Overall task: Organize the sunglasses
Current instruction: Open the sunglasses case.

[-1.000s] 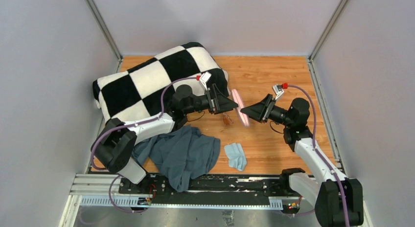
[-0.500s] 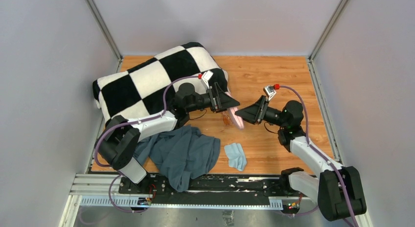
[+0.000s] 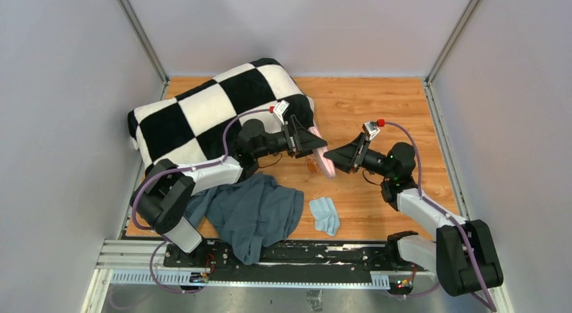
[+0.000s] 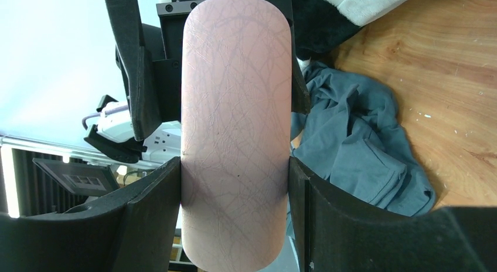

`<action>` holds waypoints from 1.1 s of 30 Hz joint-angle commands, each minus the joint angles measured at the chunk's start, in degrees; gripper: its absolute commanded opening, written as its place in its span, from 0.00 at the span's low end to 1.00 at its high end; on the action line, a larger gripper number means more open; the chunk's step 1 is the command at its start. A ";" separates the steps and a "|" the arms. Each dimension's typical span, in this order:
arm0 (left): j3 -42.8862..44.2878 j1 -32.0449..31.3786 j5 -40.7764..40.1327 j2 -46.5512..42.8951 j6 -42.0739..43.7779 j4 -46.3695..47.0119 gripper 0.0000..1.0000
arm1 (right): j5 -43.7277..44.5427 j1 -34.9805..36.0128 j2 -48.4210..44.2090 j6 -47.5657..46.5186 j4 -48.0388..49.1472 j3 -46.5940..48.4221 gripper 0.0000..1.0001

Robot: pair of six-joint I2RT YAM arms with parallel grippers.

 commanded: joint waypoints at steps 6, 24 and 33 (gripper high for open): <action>-2.90 1.03 0.65 0.07 -3.07 8.03 0.90 | 1.83 0.69 2.24 3.07 6.57 -1.32 0.46; -4.26 2.79 2.12 1.05 -5.58 13.63 0.00 | 2.71 0.03 4.74 10.41 13.25 -2.69 0.46; -5.15 3.65 4.13 0.08 -7.59 22.84 0.00 | 9.05 -0.19 20.83 31.96 40.35 -7.98 0.41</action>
